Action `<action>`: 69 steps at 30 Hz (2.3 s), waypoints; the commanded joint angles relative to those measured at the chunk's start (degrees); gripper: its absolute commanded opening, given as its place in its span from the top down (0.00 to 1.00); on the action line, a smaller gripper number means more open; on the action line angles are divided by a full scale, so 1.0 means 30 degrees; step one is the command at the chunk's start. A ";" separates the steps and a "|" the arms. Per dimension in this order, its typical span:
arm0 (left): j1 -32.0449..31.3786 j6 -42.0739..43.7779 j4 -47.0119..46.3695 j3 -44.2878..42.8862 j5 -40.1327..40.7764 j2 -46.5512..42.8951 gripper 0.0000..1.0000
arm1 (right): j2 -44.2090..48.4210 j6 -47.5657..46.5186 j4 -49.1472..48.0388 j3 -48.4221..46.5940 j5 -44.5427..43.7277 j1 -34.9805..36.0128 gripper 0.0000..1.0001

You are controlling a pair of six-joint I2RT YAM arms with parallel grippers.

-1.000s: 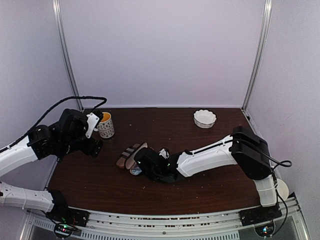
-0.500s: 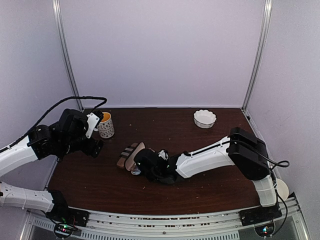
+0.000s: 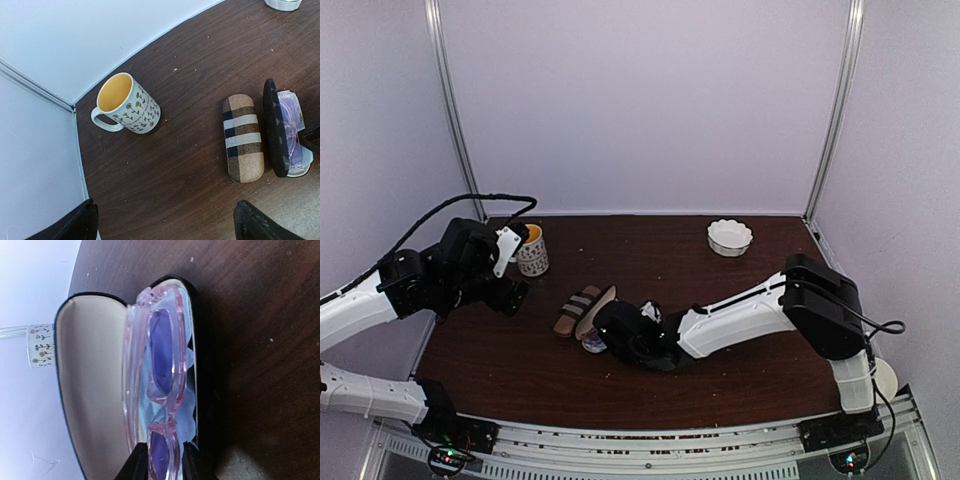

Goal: Organize the sunglasses
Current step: Place the sunglasses in the sunglasses case, then close the case with sunglasses at the center of the board.

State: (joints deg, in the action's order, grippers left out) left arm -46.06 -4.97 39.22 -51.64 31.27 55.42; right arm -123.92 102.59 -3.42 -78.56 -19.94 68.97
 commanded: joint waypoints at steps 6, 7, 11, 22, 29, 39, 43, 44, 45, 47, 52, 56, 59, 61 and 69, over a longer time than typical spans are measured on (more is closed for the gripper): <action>0.0138 0.0262 -0.0201 0.0041 0.0094 0.0043 0.02 | 0.2685 -0.1320 0.0229 0.1079 -0.0842 -0.0114 0.69; 0.0148 0.0278 -0.0186 0.0044 0.0136 0.0065 0.02 | 0.2875 -0.1514 0.0243 0.1172 -0.0931 -0.0110 0.68; 0.0148 0.0309 -0.0213 0.0071 0.0225 0.0187 0.02 | 0.3594 -0.2210 0.0421 0.1464 -0.1006 -0.0098 0.67; 0.0149 0.0224 -0.0239 0.0074 -0.0056 0.0424 0.02 | 0.6010 -0.4736 0.1783 0.2680 -0.1775 -0.0006 0.61; 0.0149 -0.1724 -0.0380 -0.0878 -0.3687 0.0657 0.04 | 0.7459 -0.8260 0.1133 0.4304 -0.1388 -0.0096 0.59; 0.3642 -0.4040 -0.4674 0.0280 -1.4023 0.1424 0.13 | 0.5674 -1.0211 -0.7501 0.7189 0.6146 -0.1878 0.60; 0.5615 -0.4336 -0.5963 0.0573 -1.8101 0.2731 0.24 | 0.4635 -0.9297 -1.0390 0.7859 0.7300 -0.2070 0.60; 0.5978 -0.4446 -0.6242 0.0685 -1.8556 0.2869 0.24 | 0.4554 -0.9268 -1.0463 0.7820 0.7374 -0.2053 0.60; 0.6199 -0.4525 -0.6471 0.0817 -1.8737 0.2963 0.24 | 0.4493 -0.9341 -1.0388 0.7805 0.7402 -0.2095 0.60; 0.6470 -0.4645 -0.6997 0.1158 -1.8881 0.3188 0.24 | 0.4402 -0.9490 -0.9997 0.7701 0.7430 -0.2112 0.60; 0.6854 -0.5305 -0.8038 0.1649 -1.9325 0.4273 0.28 | 0.4091 -0.9413 -0.9903 0.7800 0.7463 -0.2288 0.60; 0.6876 -0.5654 -0.8785 0.1993 -1.9010 0.4658 0.29 | 0.3883 -0.9313 -1.0227 0.8022 0.7543 -0.2461 0.60; 0.6881 -0.5746 -0.8966 0.2064 -1.8960 0.4852 0.29 | 0.3662 -0.9308 -1.0373 0.8003 0.7730 -0.2544 0.61; 0.6882 -0.5836 -0.8973 0.2066 -1.8792 0.4995 0.29 | 0.3599 -0.9376 -1.0387 0.7941 0.7776 -0.2594 0.61; 0.6862 -0.5974 -0.9702 0.2269 -1.9531 0.5967 0.40 | 0.3187 -0.9556 -1.0038 0.7698 0.7745 -0.2675 0.63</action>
State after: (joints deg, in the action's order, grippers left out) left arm -25.89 -22.37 14.17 -45.54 -24.95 72.12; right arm -112.95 74.28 -33.06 -55.22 3.01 61.25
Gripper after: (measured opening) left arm 0.645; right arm 0.375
